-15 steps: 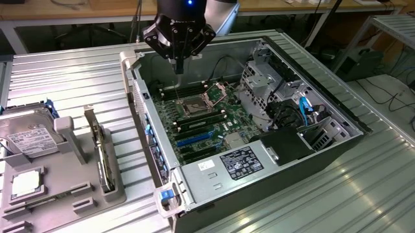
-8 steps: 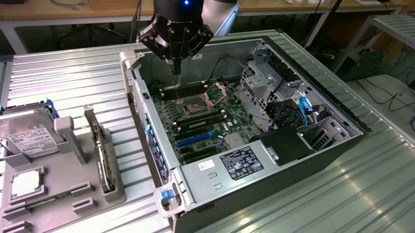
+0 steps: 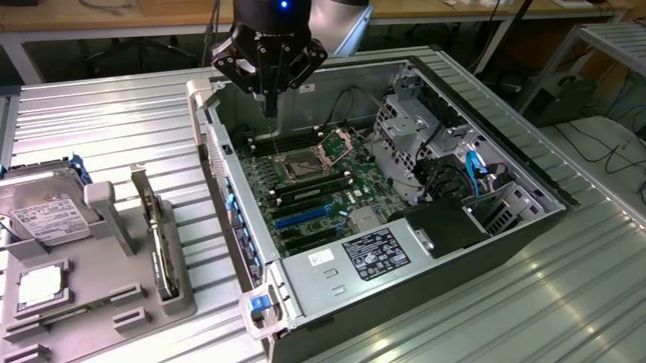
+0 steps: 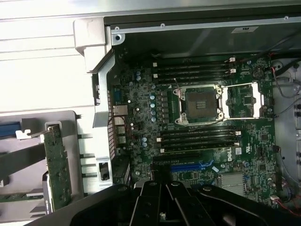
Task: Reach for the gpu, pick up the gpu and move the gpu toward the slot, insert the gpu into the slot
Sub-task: 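Reach for the gpu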
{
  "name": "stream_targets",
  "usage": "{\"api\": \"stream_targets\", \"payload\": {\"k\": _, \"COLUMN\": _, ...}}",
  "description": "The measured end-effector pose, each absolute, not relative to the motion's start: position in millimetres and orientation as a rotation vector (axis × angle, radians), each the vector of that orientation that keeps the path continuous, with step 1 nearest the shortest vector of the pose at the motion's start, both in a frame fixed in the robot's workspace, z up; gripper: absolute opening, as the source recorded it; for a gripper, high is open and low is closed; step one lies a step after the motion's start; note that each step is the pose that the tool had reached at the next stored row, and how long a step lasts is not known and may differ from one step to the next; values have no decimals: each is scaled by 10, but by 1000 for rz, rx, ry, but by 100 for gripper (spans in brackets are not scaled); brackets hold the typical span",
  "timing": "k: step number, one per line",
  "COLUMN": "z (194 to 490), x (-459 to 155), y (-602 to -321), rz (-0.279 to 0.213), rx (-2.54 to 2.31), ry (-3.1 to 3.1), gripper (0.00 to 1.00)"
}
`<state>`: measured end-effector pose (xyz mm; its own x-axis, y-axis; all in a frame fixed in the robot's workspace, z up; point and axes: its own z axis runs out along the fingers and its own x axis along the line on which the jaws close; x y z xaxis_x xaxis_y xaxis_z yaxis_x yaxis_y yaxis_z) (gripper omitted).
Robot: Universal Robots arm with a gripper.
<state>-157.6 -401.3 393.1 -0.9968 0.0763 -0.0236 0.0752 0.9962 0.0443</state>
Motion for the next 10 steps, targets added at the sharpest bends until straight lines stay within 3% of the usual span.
{"api": "stream_targets", "payload": {"k": 10, "z": 3931, "x": -1643, "y": -4018, "rz": 68, "rx": 118, "ry": 3114, "gripper": 11}}
